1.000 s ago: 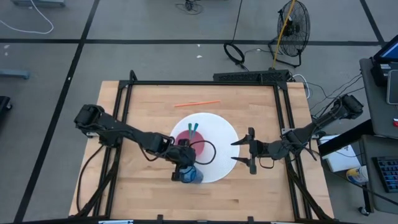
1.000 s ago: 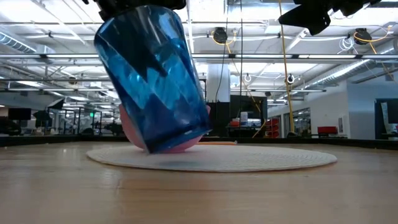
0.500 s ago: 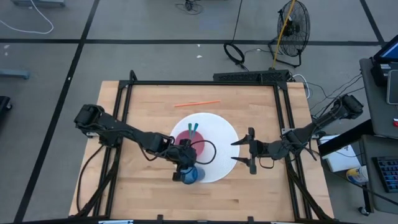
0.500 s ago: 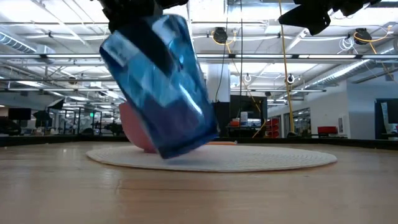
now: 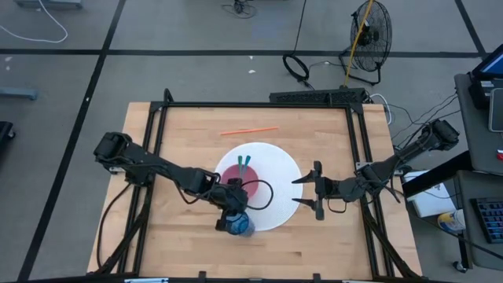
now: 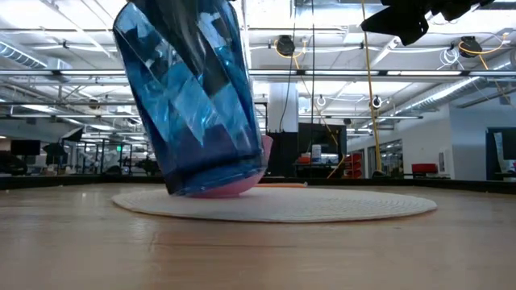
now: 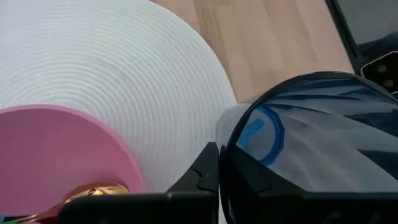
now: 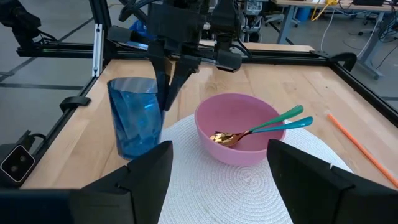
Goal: Pick & Place Utensil
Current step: Put the blue glass on the white placemat to the right of the pink bowl
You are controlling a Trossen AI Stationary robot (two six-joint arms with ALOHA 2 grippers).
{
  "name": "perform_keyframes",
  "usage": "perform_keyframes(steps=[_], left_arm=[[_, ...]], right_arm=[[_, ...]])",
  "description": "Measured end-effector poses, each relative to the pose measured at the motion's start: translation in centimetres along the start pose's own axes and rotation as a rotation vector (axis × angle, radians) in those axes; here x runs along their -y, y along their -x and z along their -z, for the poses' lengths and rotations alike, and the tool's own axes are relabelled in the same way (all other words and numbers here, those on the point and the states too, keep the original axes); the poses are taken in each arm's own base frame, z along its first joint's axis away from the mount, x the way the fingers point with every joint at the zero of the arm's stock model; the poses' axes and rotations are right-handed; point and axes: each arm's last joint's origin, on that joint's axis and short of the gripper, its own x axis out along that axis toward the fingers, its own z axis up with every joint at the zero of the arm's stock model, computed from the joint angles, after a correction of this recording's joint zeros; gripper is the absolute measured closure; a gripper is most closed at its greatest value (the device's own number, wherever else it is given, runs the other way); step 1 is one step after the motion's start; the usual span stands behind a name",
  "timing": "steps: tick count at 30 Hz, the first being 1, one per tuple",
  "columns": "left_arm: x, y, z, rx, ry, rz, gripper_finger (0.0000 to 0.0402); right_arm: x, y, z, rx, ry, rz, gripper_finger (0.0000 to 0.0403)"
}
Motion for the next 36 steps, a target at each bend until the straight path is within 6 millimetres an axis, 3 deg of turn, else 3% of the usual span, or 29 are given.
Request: perform_keyframes(steps=[6,18,36], left_arm=[[0.3,-0.7,-1.0,0.098,-0.018,0.082,0.0394],[0.4,-4.4,-4.6,-0.022,-0.053,0.06,0.0394],[0.1,-4.7,-4.6,-0.08,-0.037,0.009,0.0365]], right_arm=[[0.0,0.0,0.0,0.0,0.014,0.001,0.0147],[-0.1,0.1,0.1,-0.007,0.005,-0.006,0.0147],[-0.7,0.4,0.2,-0.012,0.015,-0.035,0.0147]])
